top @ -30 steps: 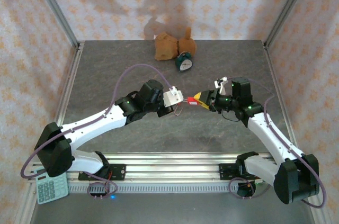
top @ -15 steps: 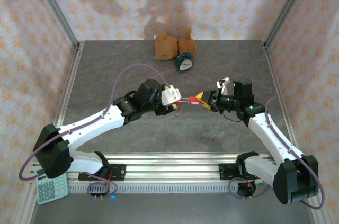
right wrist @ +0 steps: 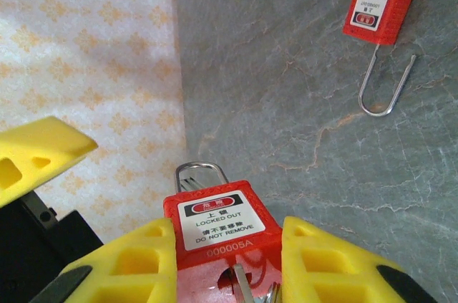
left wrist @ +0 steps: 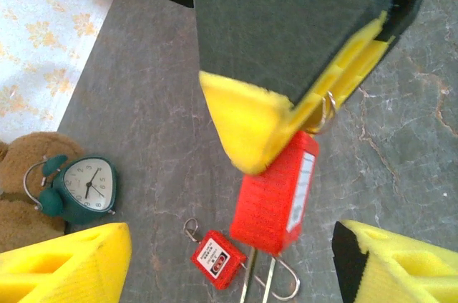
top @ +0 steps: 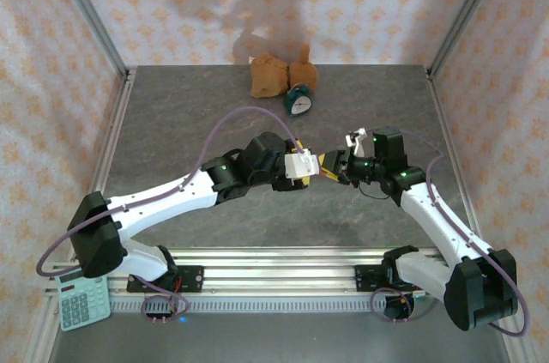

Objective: Unlock with the key

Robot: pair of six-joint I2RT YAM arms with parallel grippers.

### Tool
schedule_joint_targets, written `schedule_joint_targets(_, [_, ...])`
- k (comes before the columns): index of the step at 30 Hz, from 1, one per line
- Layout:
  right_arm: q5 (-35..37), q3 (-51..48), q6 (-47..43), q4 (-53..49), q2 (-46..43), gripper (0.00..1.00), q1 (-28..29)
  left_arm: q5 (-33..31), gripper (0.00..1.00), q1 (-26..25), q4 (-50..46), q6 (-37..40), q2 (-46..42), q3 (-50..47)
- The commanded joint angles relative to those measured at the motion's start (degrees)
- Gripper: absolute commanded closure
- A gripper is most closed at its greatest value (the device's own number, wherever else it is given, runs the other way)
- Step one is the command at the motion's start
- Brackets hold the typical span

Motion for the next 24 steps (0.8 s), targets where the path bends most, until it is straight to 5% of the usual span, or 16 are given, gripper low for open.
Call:
schedule_joint_targets(1, [-0.59,2.04,-1.71,-0.19,-0.39,0.76,0.36,1.6,0.29,0.13,-0.09,0.85,1.62,2.77])
schedule_joint_targets(8, [-0.85,2.43,-2.17,-0.88,-0.88,0.76,0.46,2.67,0.42,0.16,-2.42,0.39,3.28,3.45])
schedule_joint_targets(19, [-0.82,2.62,-1.28,-0.04,-1.12,0.76,0.71,4.87,0.46,0.19,-4.41,-0.37,5.08,3.89])
schedule_joint_targets(24, [-0.71,2.22,-1.19,-0.08,-1.38,0.76,0.99,4.77,0.61,0.35,-2.73,-0.69,5.19,3.62])
